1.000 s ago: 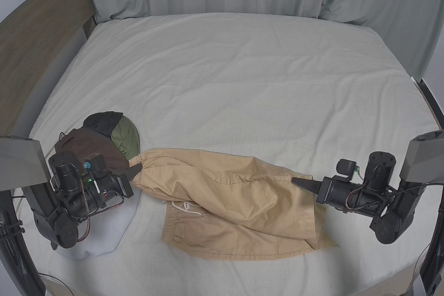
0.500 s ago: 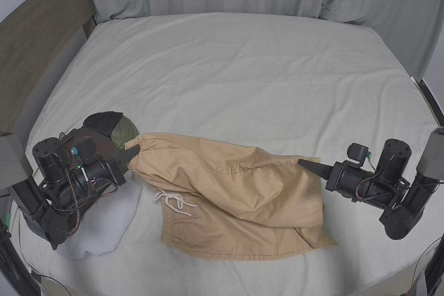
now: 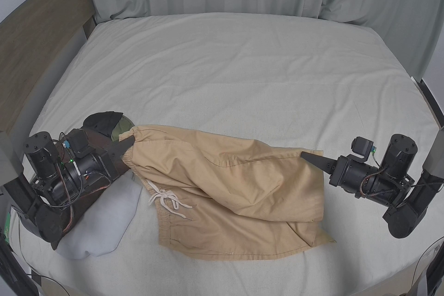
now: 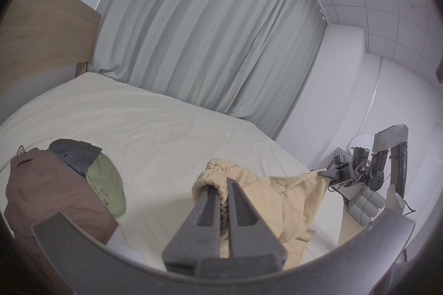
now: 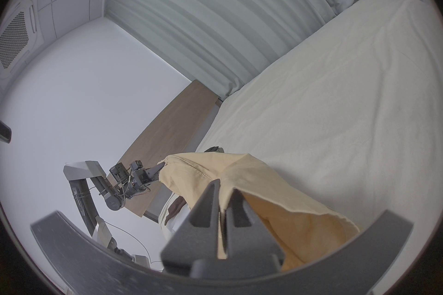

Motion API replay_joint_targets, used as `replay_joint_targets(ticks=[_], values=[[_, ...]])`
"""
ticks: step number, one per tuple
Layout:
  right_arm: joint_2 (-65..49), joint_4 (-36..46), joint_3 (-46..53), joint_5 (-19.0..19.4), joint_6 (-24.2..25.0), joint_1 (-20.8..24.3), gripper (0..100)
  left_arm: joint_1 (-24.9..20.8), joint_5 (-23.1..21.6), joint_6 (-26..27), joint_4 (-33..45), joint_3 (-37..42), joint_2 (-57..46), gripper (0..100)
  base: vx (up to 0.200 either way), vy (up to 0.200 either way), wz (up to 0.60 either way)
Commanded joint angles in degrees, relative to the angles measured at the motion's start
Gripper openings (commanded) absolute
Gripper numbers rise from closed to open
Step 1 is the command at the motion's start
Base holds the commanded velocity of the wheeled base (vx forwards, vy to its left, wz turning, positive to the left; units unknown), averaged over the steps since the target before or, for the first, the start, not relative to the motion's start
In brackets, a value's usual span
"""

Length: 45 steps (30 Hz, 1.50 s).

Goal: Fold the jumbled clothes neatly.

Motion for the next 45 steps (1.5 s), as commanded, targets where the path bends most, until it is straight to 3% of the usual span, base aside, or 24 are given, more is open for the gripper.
replay_joint_targets(ticks=[1,12,45], values=[[-0.4,-0.1,-0.2,0.0,0.0,0.2,0,0.7,-0.9,0.0,-0.1,0.0,-0.7,0,0.0,0.0,0.0],[-1.4,0.0,-0.9,0.0,0.1,0.8,0,1.4,-4.5,0.1,-0.1,0.4,-0.8,0,0.0,0.0,0.0],[-5.2,-0.1,-1.7,0.1,-0.1,-2.8,0,2.3,-4.4,0.5,0.0,-0.9,1.4,0,0.0,0.0,0.0]])
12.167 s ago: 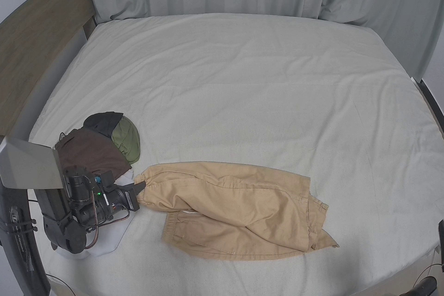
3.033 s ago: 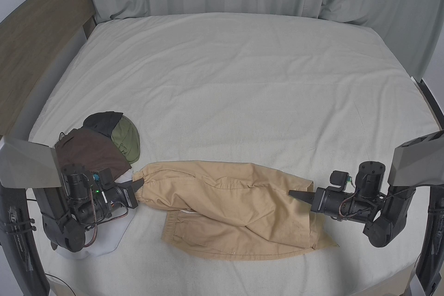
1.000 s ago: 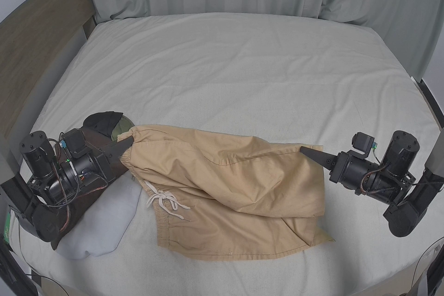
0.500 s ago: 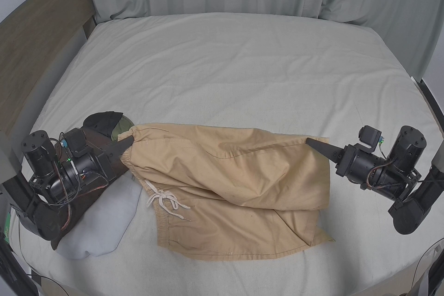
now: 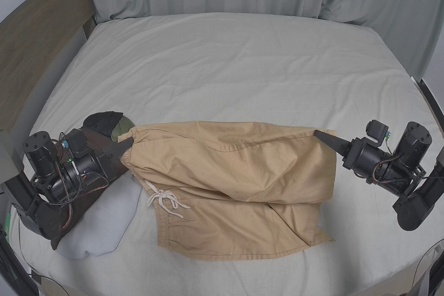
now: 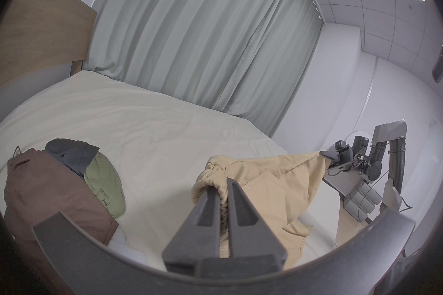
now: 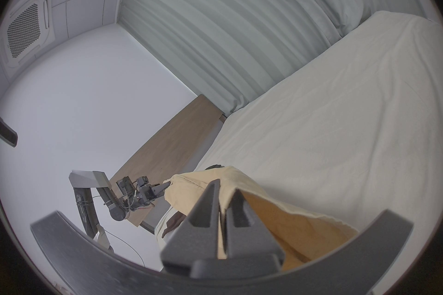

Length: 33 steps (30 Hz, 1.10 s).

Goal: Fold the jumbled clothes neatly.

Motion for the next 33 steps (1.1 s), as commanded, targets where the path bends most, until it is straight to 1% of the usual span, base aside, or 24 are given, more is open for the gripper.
replay_joint_targets(ticks=[1,12,23,33], values=[[-0.2,0.0,-0.1,0.0,0.0,-0.3,0,0.1,0.0,0.0,0.0,-0.1,0.3,0,0.0,0.0,0.0],[-0.7,0.0,-1.1,0.0,0.1,-3.2,0,0.3,0.0,0.0,0.0,-0.2,0.3,0,0.0,0.0,0.0],[-0.3,0.0,-1.3,0.0,-0.1,-5.0,0,0.8,0.0,0.2,-0.1,-0.8,0.5,0,0.0,0.0,0.0],[0.0,0.1,-1.5,0.0,-0.1,-5.7,0,1.6,0.0,0.3,-0.1,-1.6,0.4,0,0.0,0.0,0.0]])
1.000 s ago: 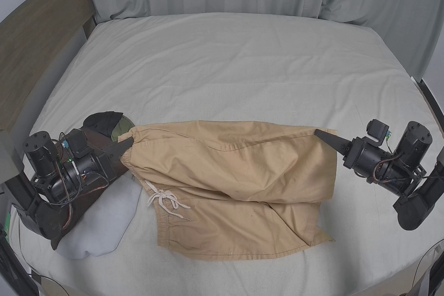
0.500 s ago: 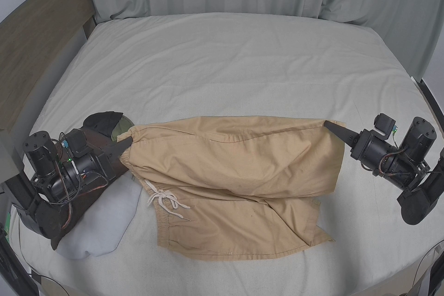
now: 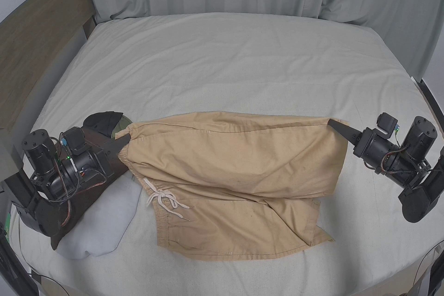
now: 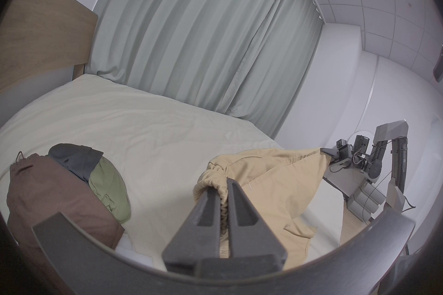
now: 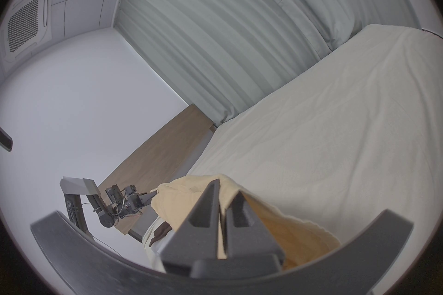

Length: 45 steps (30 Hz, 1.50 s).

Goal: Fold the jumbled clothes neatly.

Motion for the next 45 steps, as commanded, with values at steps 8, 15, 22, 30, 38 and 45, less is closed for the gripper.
replay_joint_targets(ticks=[8,15,22,30,38,45], values=[[1.8,-0.1,0.2,0.0,-0.3,-0.7,0,0.8,0.2,0.0,-0.1,-1.4,-0.5,0,0.0,0.0,0.0],[3.2,-0.1,0.4,0.0,-1.9,-0.7,0,1.4,0.6,-0.1,0.0,-2.3,-0.5,0,0.0,0.0,0.0],[4.7,-0.1,0.4,-0.1,-3.8,-0.7,0,1.4,0.5,-0.1,0.0,-2.3,-0.5,0,0.0,0.0,0.0],[4.7,-0.1,0.5,-0.1,-3.8,-0.8,0,1.4,0.5,0.0,0.0,-2.2,-0.5,0,0.0,0.0,0.0],[4.5,-0.1,0.1,-0.1,-3.8,-1.7,0,1.4,0.5,0.0,0.0,-2.0,-0.1,0,0.0,0.0,0.0],[4.1,-0.1,0.0,-0.2,-3.9,-1.2,0,1.3,0.5,0.0,0.0,-1.9,0.2,0,0.0,0.0,0.0]])
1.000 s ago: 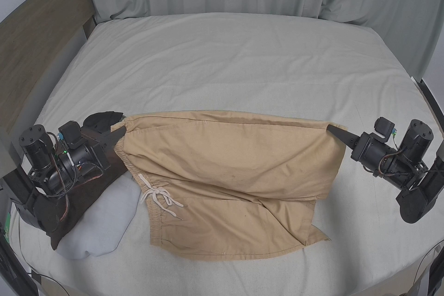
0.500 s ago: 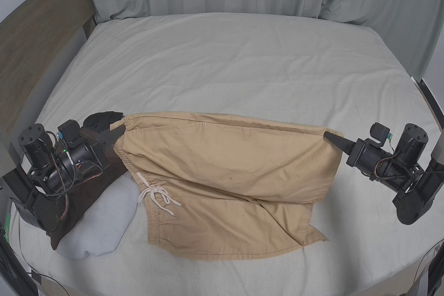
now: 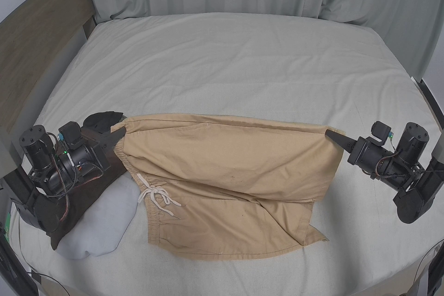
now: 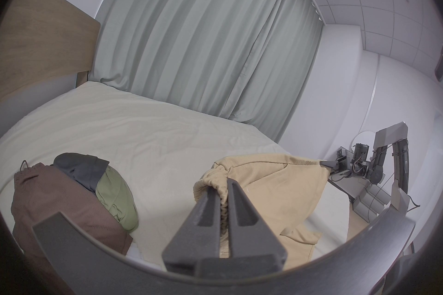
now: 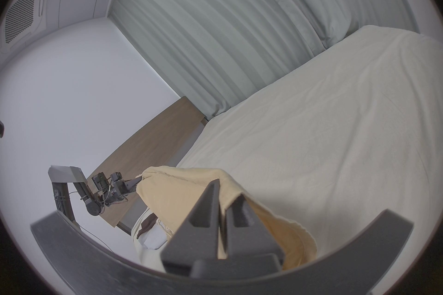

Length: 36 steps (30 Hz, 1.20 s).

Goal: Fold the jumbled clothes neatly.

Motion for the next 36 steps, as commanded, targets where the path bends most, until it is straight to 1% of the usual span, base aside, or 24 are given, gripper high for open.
replay_joint_targets(ticks=[1,12,15,22,26,32,36], values=[[-0.3,0.0,-0.2,0.0,-0.1,0.2,0,0.0,0.0,0.0,0.0,-0.1,0.2,0,0.0,0.0,0.0],[0.1,0.1,-2.0,-0.1,0.0,0.8,0,-0.3,0.1,-0.7,0.0,-0.7,1.4,0,0.0,0.0,0.0],[0.3,0.1,-3.4,-0.2,0.0,1.5,0,-0.1,0.1,-0.8,0.0,-1.9,3.2,0,0.0,0.0,0.0],[4.0,0.1,-7.2,-0.9,-0.1,1.4,0,-0.4,0.3,-0.6,0.0,-5.1,6.5,0,0.0,0.0,0.0],[6.0,0.1,-9.9,-1.0,-0.1,1.3,0,-0.5,2.0,-0.9,0.0,-7.1,7.3,0,0.0,0.0,0.0],[8.8,0.1,-14.2,-1.1,-0.1,1.3,0,-0.6,3.1,-0.9,0.0,-9.9,9.6,0,0.0,0.0,0.0],[10.8,0.1,-17.0,-1.1,-0.1,1.3,0,-1.1,4.7,-0.8,0.0,-11.3,11.5,0,0.0,0.0,0.0]])
